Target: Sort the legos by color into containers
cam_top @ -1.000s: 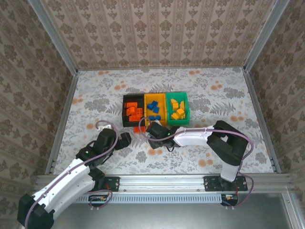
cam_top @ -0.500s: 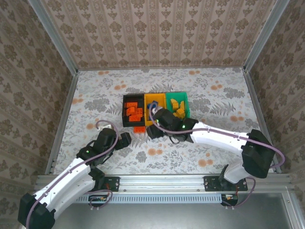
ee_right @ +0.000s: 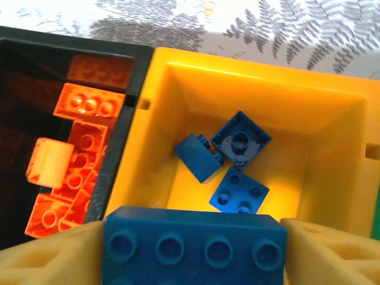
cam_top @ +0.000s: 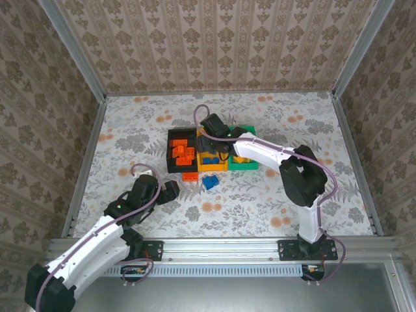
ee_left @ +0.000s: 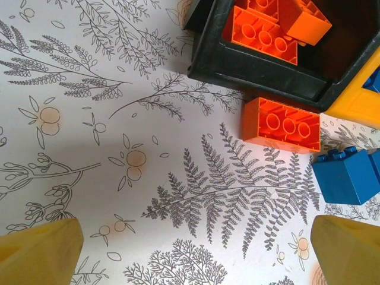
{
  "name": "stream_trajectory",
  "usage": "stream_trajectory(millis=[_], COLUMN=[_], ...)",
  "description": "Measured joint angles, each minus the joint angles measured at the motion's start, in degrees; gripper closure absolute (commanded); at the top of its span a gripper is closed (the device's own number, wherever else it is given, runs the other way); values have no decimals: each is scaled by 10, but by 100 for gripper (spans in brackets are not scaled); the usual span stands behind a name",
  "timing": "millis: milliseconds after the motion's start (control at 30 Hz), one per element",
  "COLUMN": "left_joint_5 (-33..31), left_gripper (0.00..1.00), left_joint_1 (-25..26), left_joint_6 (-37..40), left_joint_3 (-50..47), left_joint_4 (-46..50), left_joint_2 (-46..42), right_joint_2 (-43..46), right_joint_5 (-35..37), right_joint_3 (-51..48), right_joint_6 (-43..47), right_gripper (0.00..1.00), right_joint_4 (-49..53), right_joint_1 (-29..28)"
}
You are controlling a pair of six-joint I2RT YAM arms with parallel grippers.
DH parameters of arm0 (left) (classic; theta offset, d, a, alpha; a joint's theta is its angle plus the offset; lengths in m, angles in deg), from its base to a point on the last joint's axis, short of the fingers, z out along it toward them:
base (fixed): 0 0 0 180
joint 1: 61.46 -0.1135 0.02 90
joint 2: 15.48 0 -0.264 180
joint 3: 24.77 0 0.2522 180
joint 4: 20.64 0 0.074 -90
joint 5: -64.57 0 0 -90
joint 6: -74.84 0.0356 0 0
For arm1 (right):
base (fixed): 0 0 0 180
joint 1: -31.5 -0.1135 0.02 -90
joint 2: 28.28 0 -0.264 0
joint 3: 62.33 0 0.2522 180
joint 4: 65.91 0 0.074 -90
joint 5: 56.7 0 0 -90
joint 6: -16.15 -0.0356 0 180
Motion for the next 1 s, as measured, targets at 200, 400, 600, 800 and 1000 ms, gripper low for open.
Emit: stream_trajectory(millis=[200, 400, 600, 800, 1000], left_joint_5=[4, 7, 15, 23, 27], left_gripper=[0, 0, 0, 0, 0], left_joint_1=[-1, -4, -7, -7, -7], left_joint_6=[0, 0, 0, 0, 0], left_joint_3=[-3, -4, -6, -6, -6], left_joint_4=[0, -1, -12, -24, -31], left_joint_2=[-1, -1, 8, 30, 30], right_joint_2=[14, 138, 224, 203, 137], right_joint_5=[1, -1, -3, -3, -1], right_joint_3=[-10, -132, -246, -302, -301], right_joint_6=[2, -2, -27, -55, -73], right_gripper=[8, 6, 3, 0, 0], right_joint_4=[0, -16, -44, -69, -107], right_joint_1=[-3, -37, -82, -103, -110])
